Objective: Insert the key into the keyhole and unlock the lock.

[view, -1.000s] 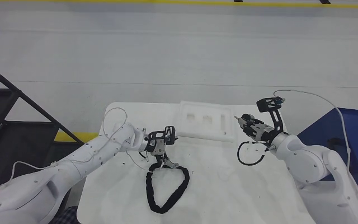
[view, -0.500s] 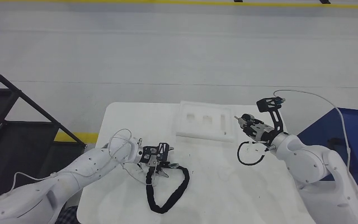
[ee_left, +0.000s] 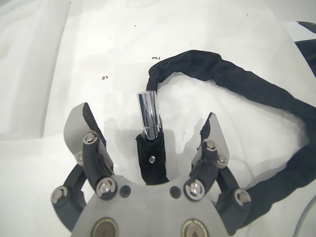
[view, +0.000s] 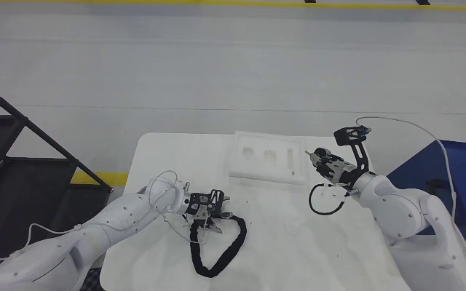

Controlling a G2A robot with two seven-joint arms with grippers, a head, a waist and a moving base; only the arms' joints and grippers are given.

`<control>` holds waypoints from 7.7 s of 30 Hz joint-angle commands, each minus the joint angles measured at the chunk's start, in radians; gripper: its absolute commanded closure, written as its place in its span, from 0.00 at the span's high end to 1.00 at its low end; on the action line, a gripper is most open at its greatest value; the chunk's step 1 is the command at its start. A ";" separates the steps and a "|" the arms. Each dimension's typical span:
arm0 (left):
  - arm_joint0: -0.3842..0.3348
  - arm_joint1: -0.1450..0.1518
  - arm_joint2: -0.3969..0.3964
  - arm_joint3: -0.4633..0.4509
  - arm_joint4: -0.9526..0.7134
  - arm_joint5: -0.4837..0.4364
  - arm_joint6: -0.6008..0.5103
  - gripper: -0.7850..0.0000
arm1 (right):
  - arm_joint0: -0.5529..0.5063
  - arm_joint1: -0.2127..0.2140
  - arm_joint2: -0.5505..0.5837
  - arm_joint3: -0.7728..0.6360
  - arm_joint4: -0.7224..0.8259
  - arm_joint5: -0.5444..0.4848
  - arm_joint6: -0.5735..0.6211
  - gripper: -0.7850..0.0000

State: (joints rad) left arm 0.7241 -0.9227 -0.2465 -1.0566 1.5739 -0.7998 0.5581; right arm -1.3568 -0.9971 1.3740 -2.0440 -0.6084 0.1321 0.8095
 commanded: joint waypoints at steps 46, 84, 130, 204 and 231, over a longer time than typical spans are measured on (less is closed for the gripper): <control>0.149 0.107 -0.423 -0.643 -0.185 0.150 -0.234 0.00 | -0.013 0.008 0.069 -0.176 0.215 0.071 0.274 0.00; 0.160 0.043 -0.400 -0.679 -0.101 0.269 -0.242 0.00 | -0.078 0.024 0.166 -0.289 0.423 0.102 0.361 0.00; 0.183 -0.054 -0.428 -0.603 0.004 0.215 -0.169 0.00 | 0.014 0.060 0.069 -0.306 0.359 0.264 0.419 0.00; 0.241 -0.105 -0.530 -0.607 0.109 0.124 -0.164 0.00 | 0.085 0.103 -0.006 -0.301 0.311 0.310 0.454 0.00; 0.228 -0.126 -0.517 -0.614 0.139 0.074 -0.167 0.00 | 0.177 0.110 -0.089 -0.257 0.280 0.329 0.482 0.00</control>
State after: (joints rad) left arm 0.9527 -1.0475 -0.7639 -1.6716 1.7155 -0.7241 0.3916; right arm -1.1823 -0.8866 1.2878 -2.3027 -0.3271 0.4600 1.2919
